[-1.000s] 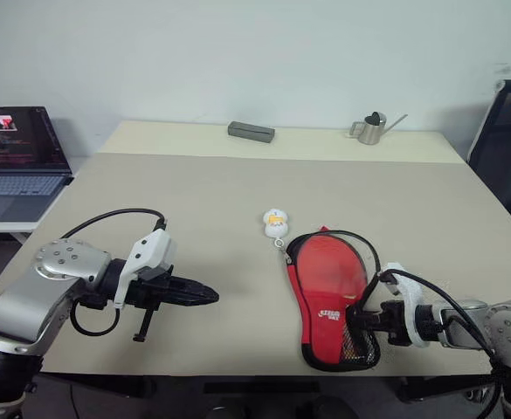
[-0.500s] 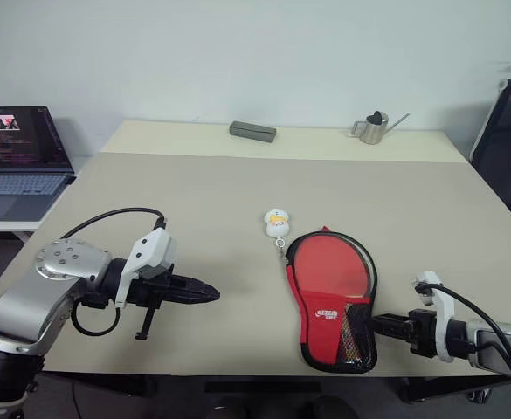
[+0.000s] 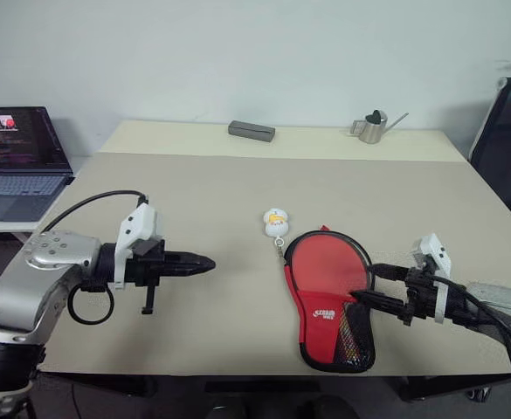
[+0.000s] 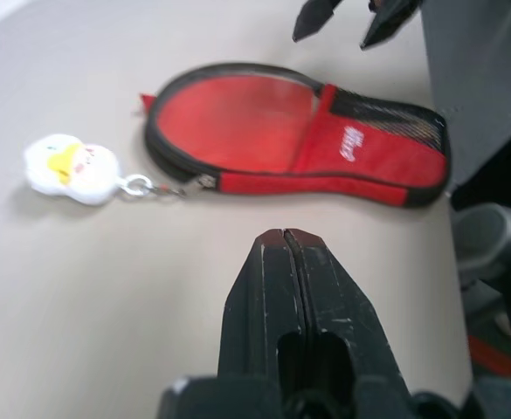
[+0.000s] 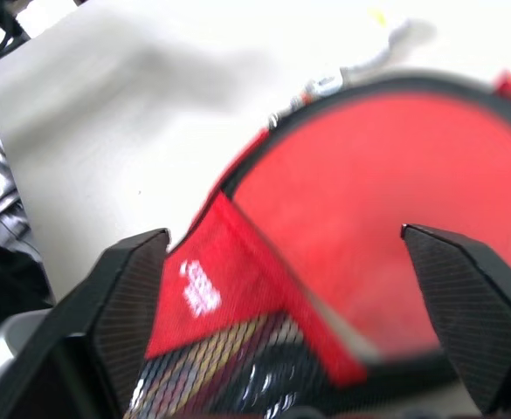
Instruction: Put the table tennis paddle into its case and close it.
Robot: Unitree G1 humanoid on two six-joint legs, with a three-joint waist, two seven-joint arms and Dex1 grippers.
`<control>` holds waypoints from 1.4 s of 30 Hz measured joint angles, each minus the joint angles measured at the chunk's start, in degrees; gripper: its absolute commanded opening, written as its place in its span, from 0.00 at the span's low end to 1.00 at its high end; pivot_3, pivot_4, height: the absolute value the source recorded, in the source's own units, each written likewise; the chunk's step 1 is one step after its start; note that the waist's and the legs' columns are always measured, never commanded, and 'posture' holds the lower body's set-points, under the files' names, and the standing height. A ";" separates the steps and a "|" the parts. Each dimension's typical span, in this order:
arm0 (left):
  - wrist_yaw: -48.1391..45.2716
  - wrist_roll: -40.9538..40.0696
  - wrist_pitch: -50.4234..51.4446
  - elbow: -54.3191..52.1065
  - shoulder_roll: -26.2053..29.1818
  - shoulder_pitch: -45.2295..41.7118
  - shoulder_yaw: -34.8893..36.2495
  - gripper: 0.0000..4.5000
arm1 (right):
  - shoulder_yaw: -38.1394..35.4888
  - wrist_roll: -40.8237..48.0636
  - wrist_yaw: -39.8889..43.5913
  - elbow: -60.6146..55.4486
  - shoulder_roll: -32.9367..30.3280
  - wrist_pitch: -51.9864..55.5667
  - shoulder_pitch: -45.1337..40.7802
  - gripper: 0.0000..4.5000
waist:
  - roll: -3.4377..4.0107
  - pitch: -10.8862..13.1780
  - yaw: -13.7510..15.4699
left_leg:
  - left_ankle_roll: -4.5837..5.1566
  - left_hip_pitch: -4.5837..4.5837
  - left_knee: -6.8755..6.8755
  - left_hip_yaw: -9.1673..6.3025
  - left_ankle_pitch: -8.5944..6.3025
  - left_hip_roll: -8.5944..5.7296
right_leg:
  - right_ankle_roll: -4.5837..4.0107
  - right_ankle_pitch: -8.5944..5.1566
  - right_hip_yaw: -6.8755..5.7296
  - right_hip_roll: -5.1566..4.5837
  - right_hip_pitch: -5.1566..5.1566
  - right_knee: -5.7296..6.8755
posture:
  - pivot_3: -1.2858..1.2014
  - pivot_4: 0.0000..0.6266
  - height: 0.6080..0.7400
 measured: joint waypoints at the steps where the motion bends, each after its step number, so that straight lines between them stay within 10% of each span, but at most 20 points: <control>1: 1.45 0.01 0.45 0.56 -0.56 -0.54 0.35 0.00 | 1.57 -1.08 0.28 -0.02 1.00 -1.88 -0.73 0.99 | -0.01 -0.01 -0.01 | 0.00 0.00 0.00 0.00 0.00 0.01 | 0.02 0.01 -0.01 0.00 0.00 0.01 | 0.52 0.24 1.00; 33: 11.66 11.88 2.69 13.39 -9.51 -12.44 -11.04 0.00 | 18.99 -26.58 -7.59 27.31 21.24 -19.83 -13.84 0.99 | -0.23 -0.31 -0.14 | -0.10 0.21 0.09 -0.02 0.06 -0.16 | 0.29 0.29 0.05 0.16 0.05 0.23 | 0.52 0.24 1.00; 42: 14.54 18.48 0.11 27.53 -17.06 -21.45 -15.05 0.59 | 18.91 -28.22 -10.16 27.45 25.12 -19.75 -13.40 1.00 | -0.47 -0.46 -0.42 | -0.18 0.43 0.10 0.07 0.10 -0.15 | 0.21 0.22 0.13 0.13 -0.03 0.78 | 0.52 0.24 1.00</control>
